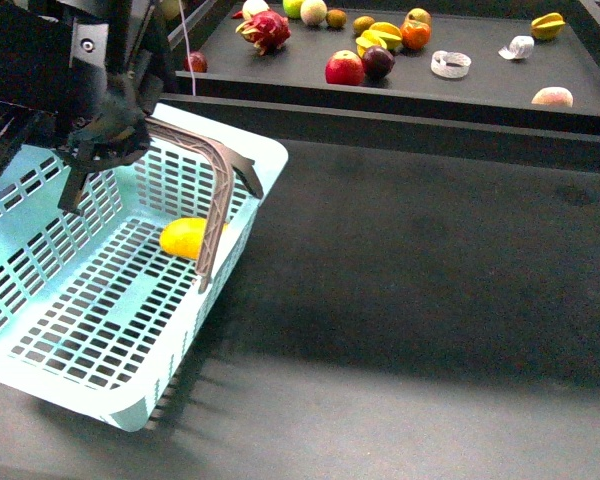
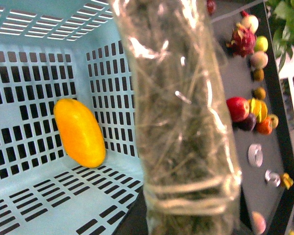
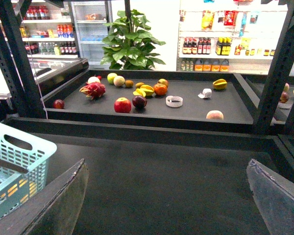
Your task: Pick mango with right arm and hold basket with left
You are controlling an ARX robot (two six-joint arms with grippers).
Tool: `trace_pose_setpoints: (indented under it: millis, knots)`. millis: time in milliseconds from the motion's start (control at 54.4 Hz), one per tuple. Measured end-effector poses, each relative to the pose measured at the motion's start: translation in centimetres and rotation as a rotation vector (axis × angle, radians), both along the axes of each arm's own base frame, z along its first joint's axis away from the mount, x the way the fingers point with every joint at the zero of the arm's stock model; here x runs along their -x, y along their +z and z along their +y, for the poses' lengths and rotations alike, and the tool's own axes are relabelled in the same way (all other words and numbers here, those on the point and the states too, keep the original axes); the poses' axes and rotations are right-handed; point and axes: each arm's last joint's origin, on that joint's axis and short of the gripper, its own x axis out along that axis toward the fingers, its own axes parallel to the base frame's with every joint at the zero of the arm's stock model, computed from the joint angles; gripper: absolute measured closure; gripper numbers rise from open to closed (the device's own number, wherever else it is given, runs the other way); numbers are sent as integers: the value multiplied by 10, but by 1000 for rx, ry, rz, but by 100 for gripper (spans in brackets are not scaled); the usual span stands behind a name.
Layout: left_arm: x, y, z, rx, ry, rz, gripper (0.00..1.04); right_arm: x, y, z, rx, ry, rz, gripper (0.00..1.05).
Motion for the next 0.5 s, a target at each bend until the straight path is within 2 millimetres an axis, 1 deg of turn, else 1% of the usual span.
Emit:
trace_pose_setpoints:
  millis: [110, 166, 276, 423, 497]
  knots:
    - [-9, -10, 21, 114, 111, -46, 100, 0, 0, 0, 0, 0, 0, 8]
    - [-12, -13, 26, 156, 143, -65, 100, 0, 0, 0, 0, 0, 0, 8]
    - [-17, -15, 24, 188, 117, -113, 100, 0, 0, 0, 0, 0, 0, 8]
    - [-23, -17, 18, 196, 50, -109, 100, 0, 0, 0, 0, 0, 0, 8]
    - [-24, -16, 14, 200, 45, -106, 88, 0, 0, 0, 0, 0, 0, 8]
